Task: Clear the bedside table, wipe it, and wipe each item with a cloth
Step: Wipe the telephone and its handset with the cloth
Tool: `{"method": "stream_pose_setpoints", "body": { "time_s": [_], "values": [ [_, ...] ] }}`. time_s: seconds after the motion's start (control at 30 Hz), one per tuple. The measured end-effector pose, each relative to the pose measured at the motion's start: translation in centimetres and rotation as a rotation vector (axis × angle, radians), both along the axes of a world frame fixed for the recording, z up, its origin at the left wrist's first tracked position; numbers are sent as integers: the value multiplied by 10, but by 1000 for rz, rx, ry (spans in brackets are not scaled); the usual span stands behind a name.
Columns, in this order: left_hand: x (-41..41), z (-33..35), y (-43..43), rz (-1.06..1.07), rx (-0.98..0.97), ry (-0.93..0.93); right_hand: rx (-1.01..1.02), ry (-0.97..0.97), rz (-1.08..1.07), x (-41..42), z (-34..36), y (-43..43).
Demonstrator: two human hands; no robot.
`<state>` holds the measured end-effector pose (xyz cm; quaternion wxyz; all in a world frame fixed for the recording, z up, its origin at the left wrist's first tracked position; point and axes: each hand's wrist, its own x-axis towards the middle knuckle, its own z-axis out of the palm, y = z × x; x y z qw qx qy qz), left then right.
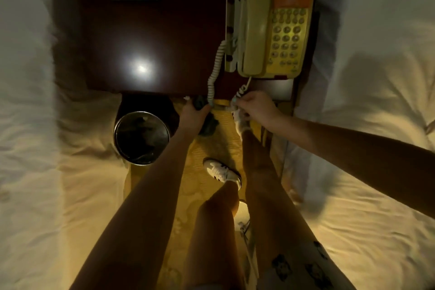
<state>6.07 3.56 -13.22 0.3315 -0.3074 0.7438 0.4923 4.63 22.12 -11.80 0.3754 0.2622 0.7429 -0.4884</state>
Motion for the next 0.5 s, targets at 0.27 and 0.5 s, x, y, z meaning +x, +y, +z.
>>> {"method": "stream_pose_setpoints", "body": {
  "time_s": [0.27, 0.5],
  "values": [
    [3, 7, 8, -104, 33, 105, -96, -46, -459, 8, -4, -36],
    [-31, 37, -19, -98, 36, 184, -352, -301, -707, -21, 10, -48]
  ]
}}
